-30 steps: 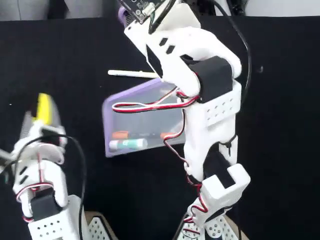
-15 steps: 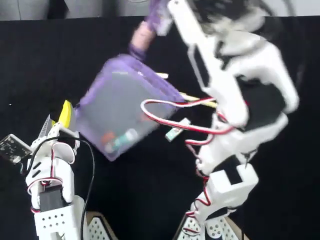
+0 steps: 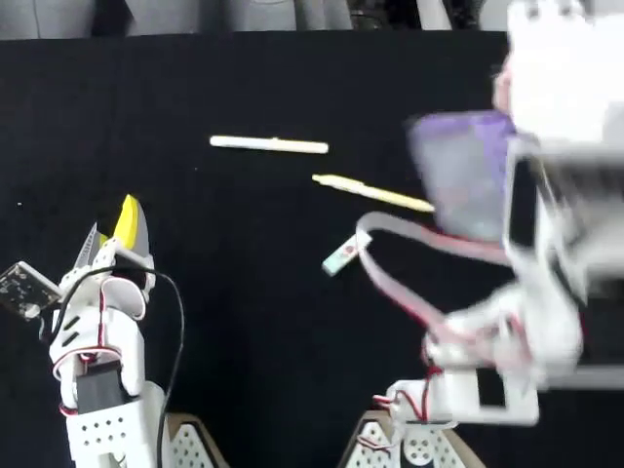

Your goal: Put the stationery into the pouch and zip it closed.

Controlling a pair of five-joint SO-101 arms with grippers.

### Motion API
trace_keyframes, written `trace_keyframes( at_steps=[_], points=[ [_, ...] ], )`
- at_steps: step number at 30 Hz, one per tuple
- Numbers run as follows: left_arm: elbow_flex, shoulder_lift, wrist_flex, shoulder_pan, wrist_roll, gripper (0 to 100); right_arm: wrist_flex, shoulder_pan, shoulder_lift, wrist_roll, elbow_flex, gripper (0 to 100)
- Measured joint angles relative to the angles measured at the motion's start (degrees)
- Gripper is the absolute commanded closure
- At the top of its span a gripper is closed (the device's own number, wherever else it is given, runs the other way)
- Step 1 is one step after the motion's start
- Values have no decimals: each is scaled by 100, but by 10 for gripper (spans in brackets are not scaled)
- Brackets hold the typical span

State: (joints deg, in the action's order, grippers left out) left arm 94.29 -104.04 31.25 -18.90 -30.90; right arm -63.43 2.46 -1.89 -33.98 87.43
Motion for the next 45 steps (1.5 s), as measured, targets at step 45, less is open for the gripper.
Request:
trace_keyframes(
  at_steps=[45],
  points=[
    [-4378, 6312, 527, 4378, 2716, 776, -1169, 4651, -2435, 791, -4835, 987]
  ],
)
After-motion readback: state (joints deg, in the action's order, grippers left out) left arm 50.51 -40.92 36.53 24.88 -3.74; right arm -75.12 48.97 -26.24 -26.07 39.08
